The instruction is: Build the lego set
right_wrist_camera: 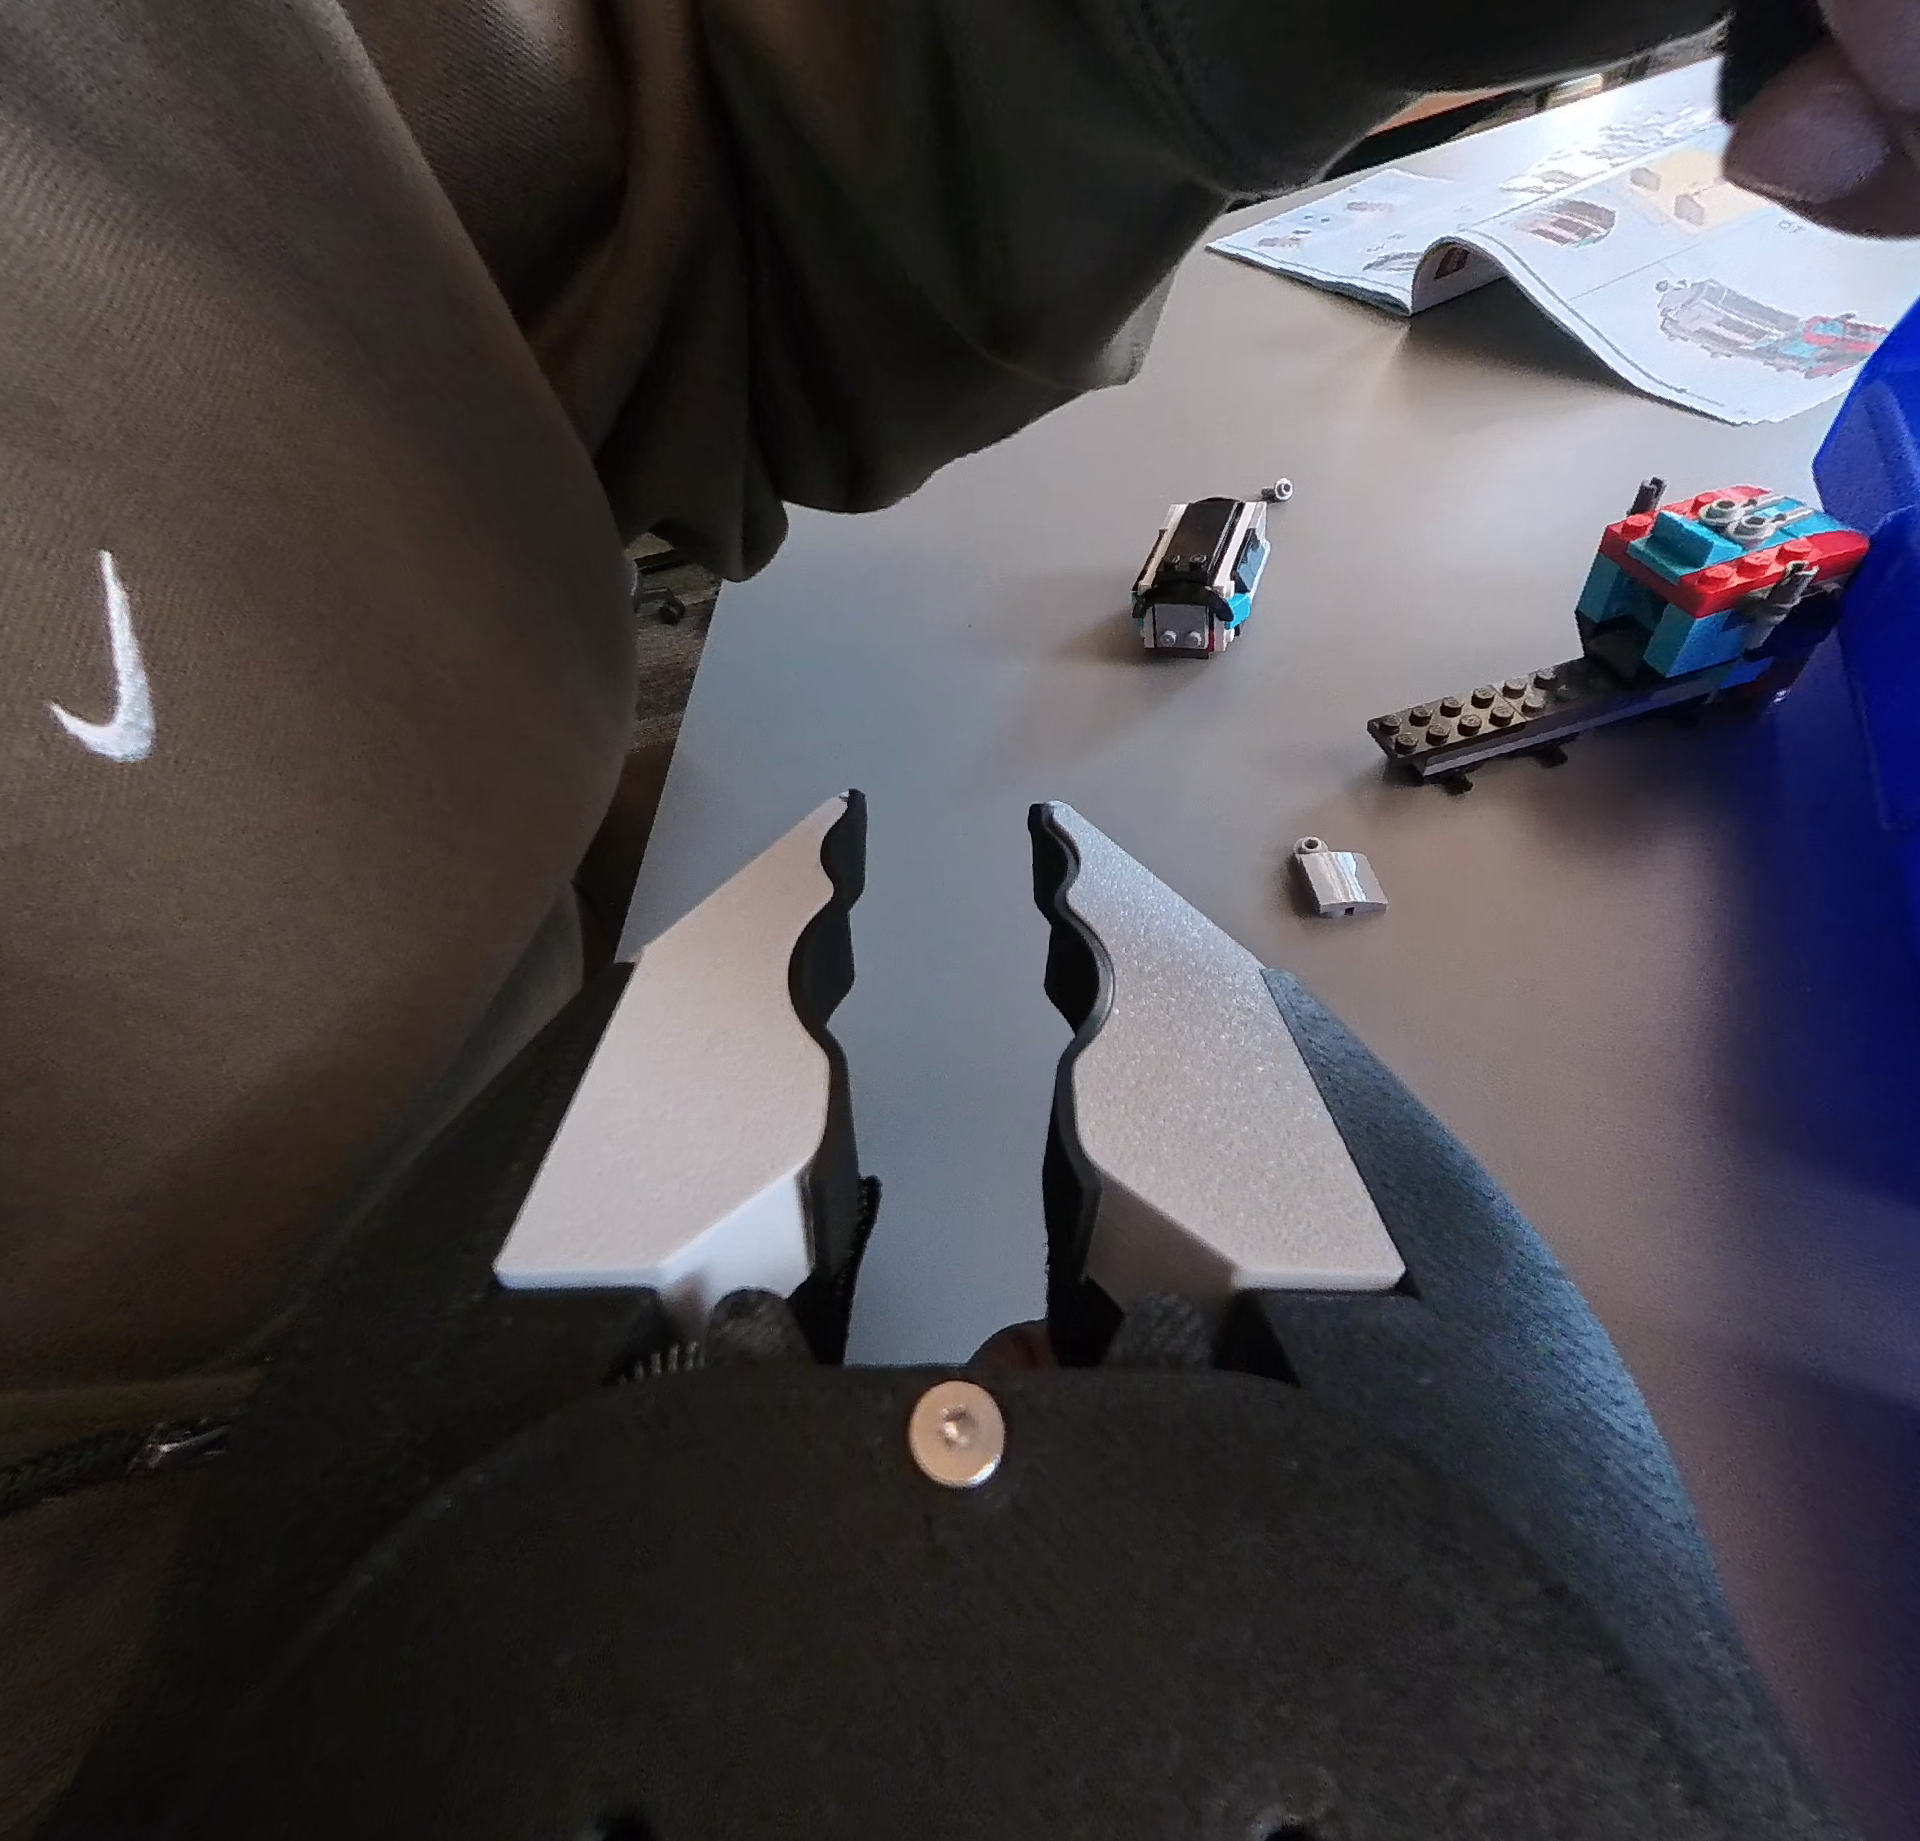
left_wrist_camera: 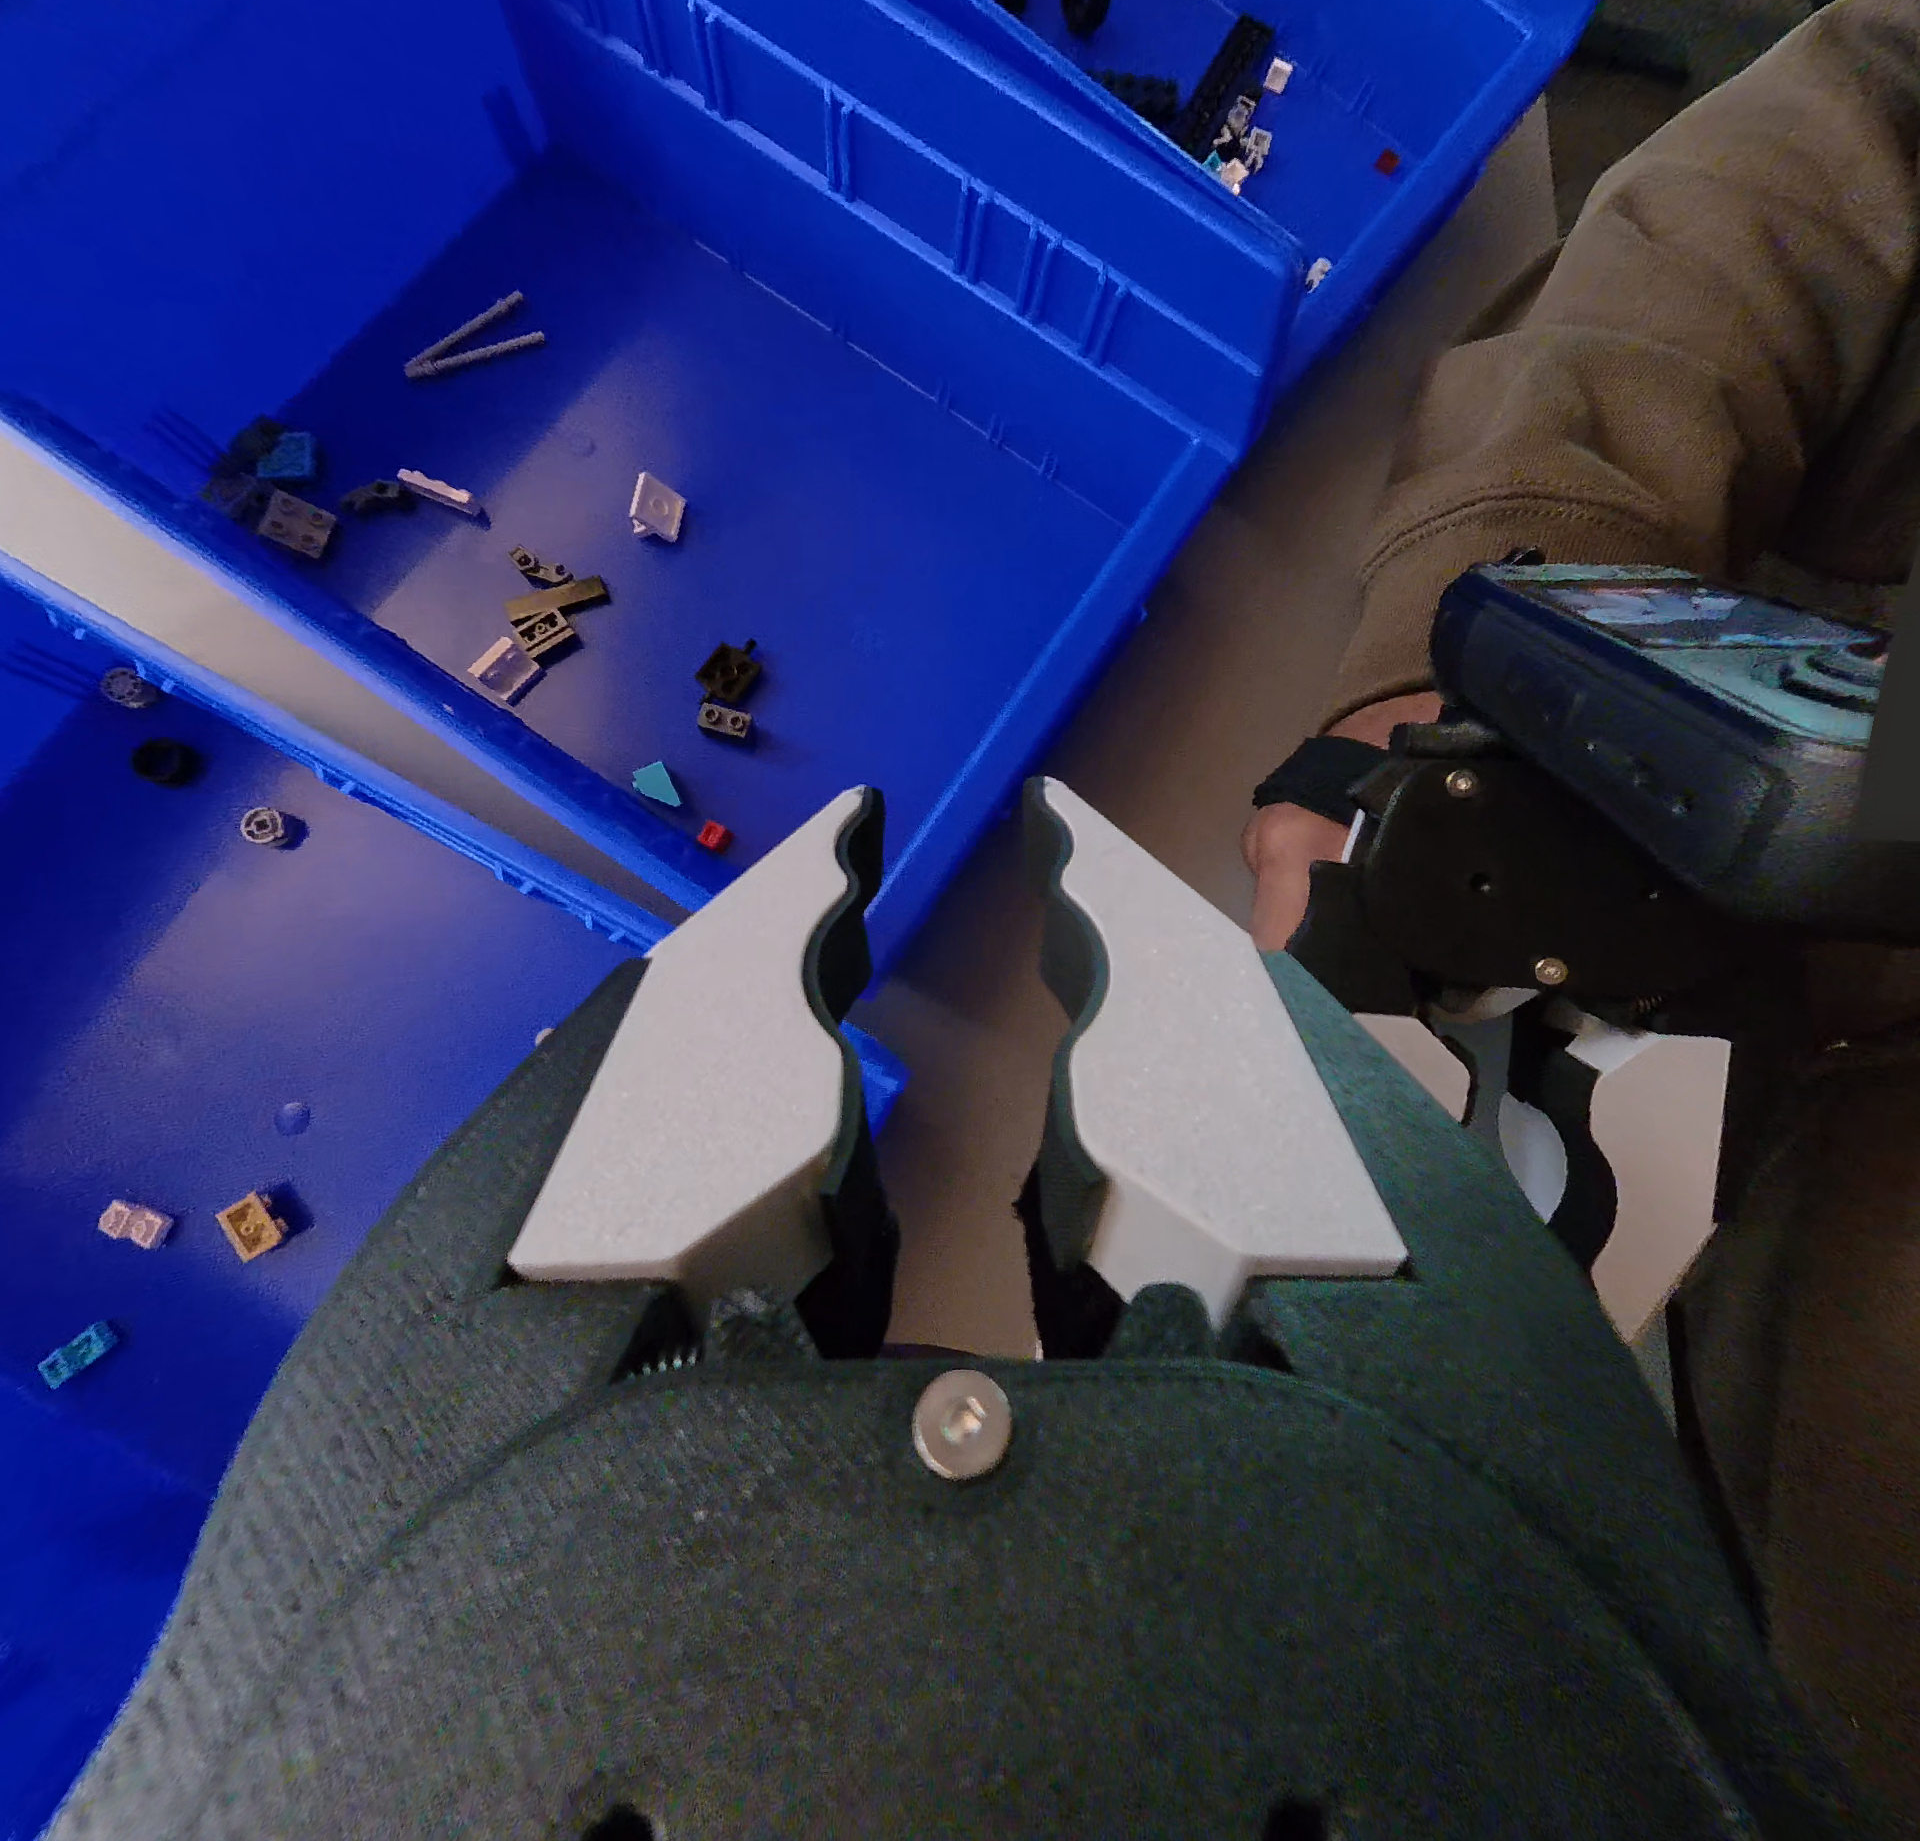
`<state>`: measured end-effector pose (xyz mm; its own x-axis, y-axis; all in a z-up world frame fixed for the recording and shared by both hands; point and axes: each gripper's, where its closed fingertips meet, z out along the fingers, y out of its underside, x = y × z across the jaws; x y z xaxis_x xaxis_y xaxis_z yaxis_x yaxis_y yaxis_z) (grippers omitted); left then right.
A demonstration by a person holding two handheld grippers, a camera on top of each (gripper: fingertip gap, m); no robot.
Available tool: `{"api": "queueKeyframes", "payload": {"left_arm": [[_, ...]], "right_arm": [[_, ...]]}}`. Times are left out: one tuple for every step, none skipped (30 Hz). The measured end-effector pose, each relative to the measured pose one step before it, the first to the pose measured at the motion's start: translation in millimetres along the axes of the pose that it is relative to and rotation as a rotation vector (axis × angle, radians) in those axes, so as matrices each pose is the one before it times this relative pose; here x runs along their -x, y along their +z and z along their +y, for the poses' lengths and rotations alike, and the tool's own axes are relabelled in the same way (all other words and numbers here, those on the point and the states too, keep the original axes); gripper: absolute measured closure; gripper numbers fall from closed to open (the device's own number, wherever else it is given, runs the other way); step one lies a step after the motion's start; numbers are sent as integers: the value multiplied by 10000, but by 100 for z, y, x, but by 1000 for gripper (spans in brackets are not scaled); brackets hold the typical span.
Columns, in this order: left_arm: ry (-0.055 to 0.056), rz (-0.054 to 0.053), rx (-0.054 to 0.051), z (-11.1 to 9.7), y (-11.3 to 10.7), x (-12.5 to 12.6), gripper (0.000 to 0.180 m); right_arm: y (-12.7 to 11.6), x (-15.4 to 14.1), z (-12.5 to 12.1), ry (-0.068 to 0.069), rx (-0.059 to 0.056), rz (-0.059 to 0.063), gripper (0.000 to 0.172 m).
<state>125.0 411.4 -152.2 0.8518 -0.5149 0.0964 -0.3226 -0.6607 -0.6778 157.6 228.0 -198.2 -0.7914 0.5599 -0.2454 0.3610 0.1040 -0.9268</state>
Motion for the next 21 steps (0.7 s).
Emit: {"api": "queueKeyframes", "payload": {"left_arm": [[8, 17, 10, -34, 76, 6, 152], [7, 5, 7, -29, 56, 19, 152], [7, -2, 5, -27, 37, 40, 151], [6, 1, 8, -28, 40, 41, 152], [7, -5, 12, -39, 23, 61, 151], [8, -12, 10, -39, 23, 58, 152], [8, -1, 6, -58, 25, 46, 151], [12, 8, 8, -59, 27, 29, 151], [18, 0, 8, -58, 30, 22, 152], [22, 3, 13, -51, 42, 4, 151], [20, 8, 17, -42, 48, 11, 151], [18, 6, 7, -50, 36, 1, 151], [12, 8, 6, -52, 37, -7, 151], [12, 11, 6, -31, 46, -13, 151], [9, 5, 3, -32, 44, 2, 151], [1, 6, 9, -4, 34, 6, 151], [-3, 6, 1, -2, 29, -6, 151], [-9, 6, -1, 9, 29, 7, 151], [-7, 14, 7, 20, 27, -25, 151], [-2, 4, 12, 34, 30, -7, 151], [0, 0, 19, 39, 30, -9, 151]], "right_arm": [[-8, 21, 9, 2, 4, -9, 139], [0, 15, 9, -1, 4, -2, 139], [-7, 12, 8, -3, 3, -4, 139], [5, 3, 5, -3, 4, 0, 139], [-6, 4, 6, -4, 2, 1, 139], [6, 4, 3, -3, 3, 0, 139], [-2, -1, 5, 0, 3, 0, 139], [1, -1, 12, 1, 2, -1, 139], [-1, 0, 1, 1, 1, 0, 139], [4, -7, -1, 1, 2, 0, 139], [0, 2, 0, 1, 0, 0, 139], [-8, -5, 1, 0, 0, 0, 139], [-1, 0, 3, -2, 2, -1, 139], [-7, 6, 7, -3, 3, 0, 139], [4, 10, 6, -1, 5, -3, 139], [-9, 16, 12, 0, 6, -6, 139], [-3, 1, 6, -2, 4, -2, 139], [-7, 7, 7, -4, 2, -1, 139], [2, 12, 6, -3, 2, 0, 139], [-4, 0, 8, -2, 6, -1, 139], [12, -4, 13, -2, 6, -2, 139]]}}
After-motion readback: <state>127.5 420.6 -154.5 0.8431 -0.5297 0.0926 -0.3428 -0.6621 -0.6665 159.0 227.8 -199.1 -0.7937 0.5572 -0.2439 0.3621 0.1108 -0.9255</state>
